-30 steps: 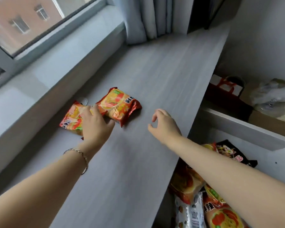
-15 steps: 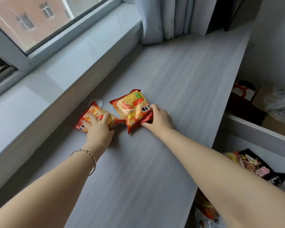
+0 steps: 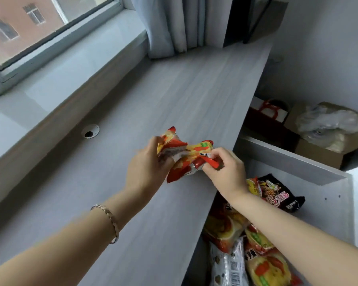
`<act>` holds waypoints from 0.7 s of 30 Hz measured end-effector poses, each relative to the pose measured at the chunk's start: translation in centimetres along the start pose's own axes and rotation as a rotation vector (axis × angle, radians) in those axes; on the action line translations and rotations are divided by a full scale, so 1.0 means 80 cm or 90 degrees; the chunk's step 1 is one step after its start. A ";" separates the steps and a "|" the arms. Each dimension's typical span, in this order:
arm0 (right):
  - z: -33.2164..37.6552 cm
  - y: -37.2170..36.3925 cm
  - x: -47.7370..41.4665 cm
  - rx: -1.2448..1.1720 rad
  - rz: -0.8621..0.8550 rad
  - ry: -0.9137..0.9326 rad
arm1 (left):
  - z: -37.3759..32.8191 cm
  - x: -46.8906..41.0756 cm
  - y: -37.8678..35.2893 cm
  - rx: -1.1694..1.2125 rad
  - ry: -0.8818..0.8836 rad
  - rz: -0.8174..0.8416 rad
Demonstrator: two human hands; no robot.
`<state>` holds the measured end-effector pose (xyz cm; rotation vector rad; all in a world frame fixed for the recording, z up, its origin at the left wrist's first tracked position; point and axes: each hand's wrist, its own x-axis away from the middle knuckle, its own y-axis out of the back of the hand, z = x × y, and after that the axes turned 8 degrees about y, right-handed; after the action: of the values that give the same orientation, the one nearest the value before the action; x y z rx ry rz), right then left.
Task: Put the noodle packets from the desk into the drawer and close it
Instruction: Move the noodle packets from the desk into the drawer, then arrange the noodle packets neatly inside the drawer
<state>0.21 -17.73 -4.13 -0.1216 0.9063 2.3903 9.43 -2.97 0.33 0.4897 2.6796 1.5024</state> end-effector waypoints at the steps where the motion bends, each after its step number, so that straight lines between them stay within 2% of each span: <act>1: -0.013 0.023 0.013 0.017 -0.047 -0.001 | -0.016 0.012 -0.009 0.014 -0.029 0.015; 5: -0.075 0.121 0.087 0.119 -0.176 -0.083 | -0.072 0.077 -0.057 0.049 -0.171 0.072; 10: -0.147 0.169 0.176 0.169 -0.157 -0.281 | -0.093 0.130 -0.123 -0.100 -0.385 0.115; 12: -0.168 0.171 0.199 0.131 -0.119 -0.382 | -0.091 0.143 -0.152 -0.150 -0.426 0.132; 14: -0.172 0.168 0.210 0.102 0.016 -0.474 | -0.083 0.154 -0.172 -0.200 -0.433 0.161; 16: -0.165 0.167 0.210 0.162 0.084 -0.532 | -0.074 0.163 -0.188 -0.231 -0.430 0.176; 18: -0.149 0.160 0.200 0.071 0.018 -0.537 | -0.066 0.174 -0.201 -0.251 -0.433 0.184; 19: -0.144 0.154 0.197 -0.028 0.023 -0.568 | -0.064 0.181 -0.206 -0.247 -0.430 0.199; 21: -0.130 0.139 0.184 -0.239 0.102 -0.647 | -0.062 0.186 -0.210 -0.221 -0.446 0.196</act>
<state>-19.26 -23.95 -9.73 0.9612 -0.0142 2.2677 -9.89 -10.95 -9.25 1.1754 1.8302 1.4480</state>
